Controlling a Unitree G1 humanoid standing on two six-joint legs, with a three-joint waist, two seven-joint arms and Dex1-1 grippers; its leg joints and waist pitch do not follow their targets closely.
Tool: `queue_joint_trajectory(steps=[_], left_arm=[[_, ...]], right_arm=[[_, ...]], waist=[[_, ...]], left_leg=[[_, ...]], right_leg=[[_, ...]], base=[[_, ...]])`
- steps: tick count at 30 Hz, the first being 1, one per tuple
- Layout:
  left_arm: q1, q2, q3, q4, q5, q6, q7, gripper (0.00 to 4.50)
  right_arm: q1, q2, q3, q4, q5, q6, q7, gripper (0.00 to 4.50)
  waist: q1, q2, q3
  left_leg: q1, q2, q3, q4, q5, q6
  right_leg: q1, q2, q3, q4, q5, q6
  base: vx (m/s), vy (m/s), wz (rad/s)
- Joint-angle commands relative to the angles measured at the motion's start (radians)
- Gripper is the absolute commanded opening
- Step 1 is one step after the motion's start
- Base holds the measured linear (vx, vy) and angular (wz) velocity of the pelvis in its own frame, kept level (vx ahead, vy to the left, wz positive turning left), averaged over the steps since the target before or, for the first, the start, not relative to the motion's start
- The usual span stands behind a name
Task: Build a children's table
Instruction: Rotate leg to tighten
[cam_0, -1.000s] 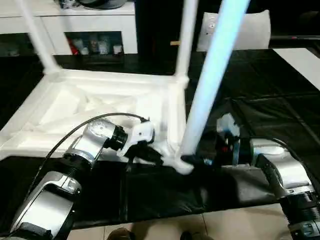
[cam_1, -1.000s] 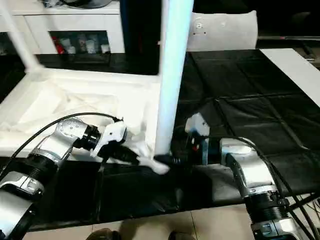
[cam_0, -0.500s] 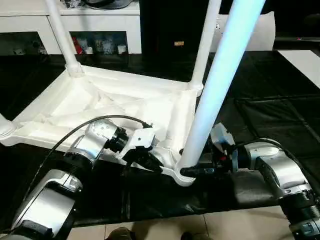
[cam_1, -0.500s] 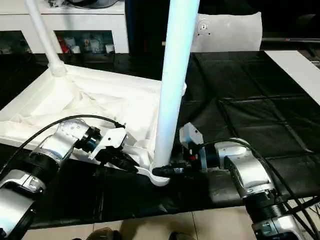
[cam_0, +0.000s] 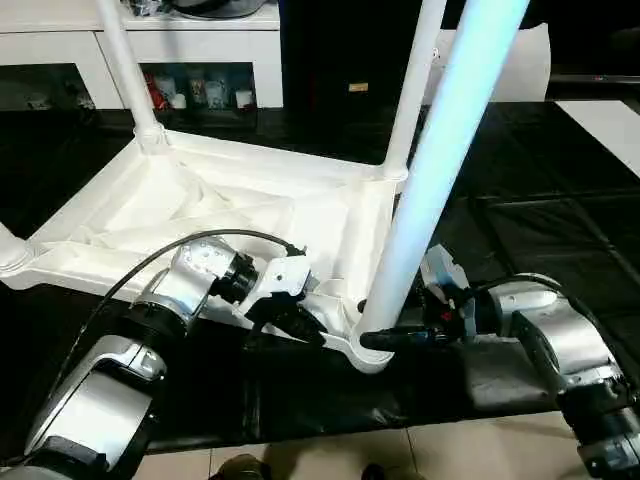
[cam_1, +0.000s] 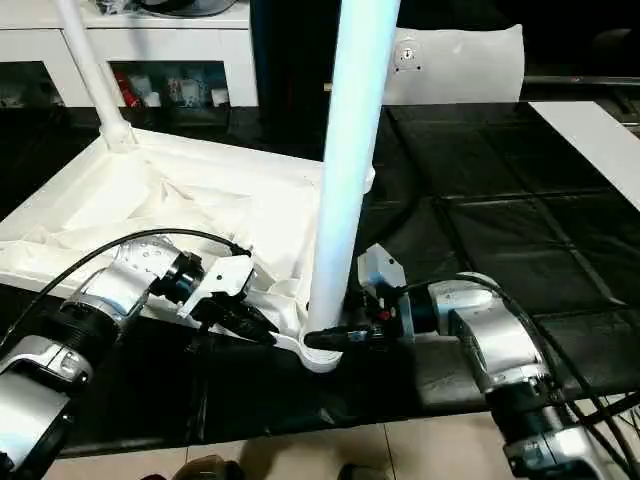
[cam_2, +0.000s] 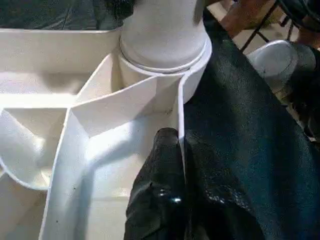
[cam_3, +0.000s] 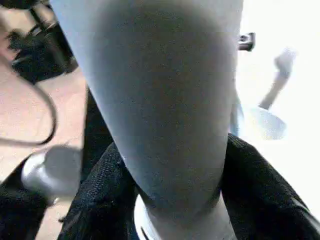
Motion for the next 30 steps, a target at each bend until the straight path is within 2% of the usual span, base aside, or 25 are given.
queue_joint_trajectory(steps=[1,2,3,4,5,6,7,8,9,10,11,13,14,15,19,20,21,22,23,25,27,29,30], left_arm=[[-0.043,-0.057,0.000,-0.004,0.016,0.039,0.098,0.00],[-0.048,-0.072,0.008,0.002,0.016,0.066,0.135,0.00],[-0.053,-0.094,0.022,0.007,0.010,0.096,0.179,0.00],[-0.056,-0.106,0.029,0.010,0.006,0.111,0.202,0.00],[-0.064,-0.138,0.050,0.016,-0.006,0.152,0.262,0.00],[-0.066,-0.145,0.054,0.017,-0.007,0.158,0.276,0.00],[-0.072,-0.162,0.065,0.020,-0.011,0.175,0.312,0.00],[-0.080,-0.186,0.080,0.025,-0.015,0.199,0.364,0.00],[-0.105,-0.243,0.124,0.044,-0.026,0.253,0.484,0.00],[-0.108,-0.248,0.128,0.046,-0.026,0.256,0.497,0.00],[-0.126,-0.280,0.153,0.064,-0.026,0.274,0.576,0.00],[-0.138,-0.309,0.173,0.071,-0.026,0.289,0.636,0.00],[-0.143,-0.320,0.180,0.073,-0.026,0.290,0.660,0.00],[-0.144,-0.326,0.182,0.072,-0.025,0.286,0.667,0.00],[-0.139,-0.325,0.172,0.058,-0.009,0.273,0.654,0.00],[-0.126,-0.309,0.155,0.047,0.010,0.247,0.628,0.00],[-0.126,-0.309,0.155,0.047,0.010,0.247,0.628,0.00],[-0.120,-0.300,0.147,0.045,0.020,0.232,0.617,0.00],[-0.112,-0.283,0.139,0.041,0.027,0.216,0.596,0.00],[-0.102,-0.258,0.129,0.041,0.037,0.187,0.573,0.00],[-0.091,-0.231,0.117,0.043,0.046,0.149,0.545,0.00],[-0.085,-0.210,0.110,0.046,0.051,0.120,0.521,0.00],[-0.083,-0.202,0.108,0.049,0.053,0.103,0.512,0.00]], right_arm=[[0.003,0.067,0.017,-0.022,0.005,0.050,-0.113,1.99],[0.002,0.094,0.015,-0.016,-0.017,0.052,-0.171,1.99],[0.000,0.124,0.012,-0.010,-0.037,0.058,-0.232,1.99],[-0.002,0.139,0.012,-0.007,-0.047,0.062,-0.261,1.99],[-0.005,0.179,0.009,-0.001,-0.072,0.074,-0.339,1.99],[-0.006,0.188,0.007,0.000,-0.075,0.079,-0.354,1.98],[-0.010,0.212,0.004,0.002,-0.082,0.093,-0.395,1.98],[-0.013,0.243,0.000,0.000,-0.093,0.112,-0.449,1.97],[-0.032,0.320,-0.019,0.015,-0.121,0.147,-0.594,1.96],[-0.034,0.326,-0.021,0.017,-0.125,0.149,-0.609,1.96],[-0.050,0.371,-0.034,0.036,-0.154,0.162,-0.705,1.96],[-0.066,0.411,-0.047,0.050,-0.182,0.172,-0.787,1.95],[-0.075,0.429,-0.055,0.057,-0.191,0.175,-0.824,1.95],[-0.081,0.443,-0.066,0.062,-0.195,0.177,-0.854,1.95],[-0.073,0.455,-0.076,0.048,-0.183,0.164,-0.852,1.95],[-0.051,0.445,-0.082,0.022,-0.181,0.153,-0.841,2.29],[-0.051,0.445,-0.082,0.022,-0.181,0.153,-0.841,2.63],[-0.041,0.444,-0.090,0.011,-0.181,0.153,-0.843,2.65],[-0.027,0.434,-0.097,-0.004,-0.182,0.147,-0.839,2.65],[-0.009,0.416,-0.108,-0.024,-0.179,0.144,-0.840,2.99],[0.010,0.395,-0.118,-0.040,-0.180,0.119,-0.840,3.13],[0.030,0.375,-0.121,-0.064,-0.169,0.109,-0.817,3.31],[0.043,0.364,-0.125,-0.079,-0.163,0.103,-0.805,3.44]], waist=[[-0.012,-0.004,-0.063],[-0.014,-0.005,-0.061],[-0.020,-0.006,-0.056],[-0.027,-0.008,-0.055],[-0.033,-0.009,-0.053],[-0.042,-0.008,-0.051],[-0.052,-0.010,-0.049],[-0.055,-0.009,-0.049],[-0.074,-0.007,-0.050],[-0.078,-0.005,-0.051],[-0.086,-0.008,-0.053],[-0.102,-0.005,-0.051],[-0.104,-0.004,-0.052],[-0.109,-0.005,-0.054],[-0.109,-0.006,-0.057],[-0.107,-0.005,-0.058],[-0.107,-0.009,-0.063],[-0.102,-0.008,-0.065],[-0.100,-0.008,-0.065],[-0.092,-0.004,-0.068],[-0.085,0.000,-0.069],[-0.080,-0.003,-0.068],[-0.077,-0.005,-0.072]], left_leg=[[0.015,0.046,-0.017,-0.082,-0.274,0.029],[0.016,0.046,-0.017,-0.082,-0.286,0.023],[0.020,0.042,-0.020,-0.082,-0.311,0.009],[0.019,0.037,-0.024,-0.081,-0.326,0.000],[0.019,0.036,-0.024,-0.081,-0.328,-0.005],[0.025,0.033,-0.026,-0.078,-0.345,-0.006],[0.022,0.031,-0.029,-0.078,-0.355,-0.003],[0.022,0.031,-0.031,-0.079,-0.366,-0.002],[0.019,0.032,-0.035,-0.079,-0.385,-0.007],[0.019,0.033,-0.037,-0.080,-0.387,-0.010],[0.018,0.033,-0.039,-0.081,-0.395,-0.005],[0.020,0.030,-0.041,-0.080,-0.420,-0.005],[0.022,0.032,-0.042,-0.081,-0.423,-0.004],[0.018,0.031,-0.041,-0.082,-0.407,0.009],[0.013,0.032,-0.032,-0.085,-0.345,0.044],[0.012,0.033,-0.031,-0.085,-0.334,0.047],[0.012,0.034,-0.030,-0.085,-0.321,0.051],[0.012,0.036,-0.026,-0.084,-0.286,0.059],[0.010,0.036,-0.025,-0.085,-0.277,0.062],[0.010,0.037,-0.022,-0.084,-0.256,0.067],[0.009,0.036,-0.021,-0.084,-0.250,0.067],[0.010,0.034,-0.020,-0.082,-0.259,0.064],[0.012,0.035,-0.019,-0.081,-0.256,0.061]], right_leg=[[0.048,-0.064,0.055,-0.082,-0.458,-0.159],[0.046,-0.064,0.056,-0.086,-0.480,-0.151],[0.041,-0.065,0.052,-0.093,-0.541,-0.131],[0.043,-0.065,0.048,-0.100,-0.601,-0.105],[0.041,-0.066,0.048,-0.103,-0.620,-0.094],[0.034,-0.065,0.044,-0.113,-0.659,-0.080],[0.037,-0.063,0.039,-0.117,-0.681,-0.066],[0.037,-0.064,0.035,-0.119,-0.689,-0.063],[0.038,-0.062,0.029,-0.122,-0.681,-0.062],[0.041,-0.063,0.027,-0.123,-0.674,-0.062],[0.041,-0.061,0.023,-0.127,-0.657,-0.061],[0.038,-0.061,0.017,-0.131,-0.657,-0.063],[0.041,-0.062,0.017,-0.131,-0.649,-0.065],[0.045,-0.064,0.019,-0.133,-0.625,-0.069],[0.045,-0.065,0.036,-0.123,-0.541,-0.104],[0.046,-0.065,0.038,-0.120,-0.522,-0.112],[0.048,-0.064,0.040,-0.118,-0.504,-0.119],[0.048,-0.065,0.045,-0.110,-0.451,-0.141],[0.050,-0.065,0.046,-0.108,-0.437,-0.147],[0.052,-0.064,0.050,-0.102,-0.403,-0.162],[0.054,-0.064,0.052,-0.099,-0.396,-0.164],[0.052,-0.064,0.054,-0.099,-0.414,-0.159],[0.052,-0.064,0.055,-0.097,-0.421,-0.157]], base=[[0.000,0.000,0.00],[0.000,0.000,0.00],[0.000,0.000,0.00],[0.000,0.000,0.00],[0.000,0.000,0.00],[0.000,0.000,0.00],[0.000,0.000,0.00],[0.000,0.000,0.00],[0.000,0.000,0.00],[0.000,0.000,0.00],[0.000,0.000,0.00],[0.000,0.000,0.00],[0.000,0.000,0.00],[0.000,0.000,0.00],[0.000,0.000,0.00],[0.000,0.000,0.00],[0.000,0.000,0.00],[0.000,0.000,0.00],[0.000,0.000,0.00],[0.000,0.000,0.00],[0.000,0.000,0.00],[0.000,0.000,0.00],[0.000,0.000,0.00]])
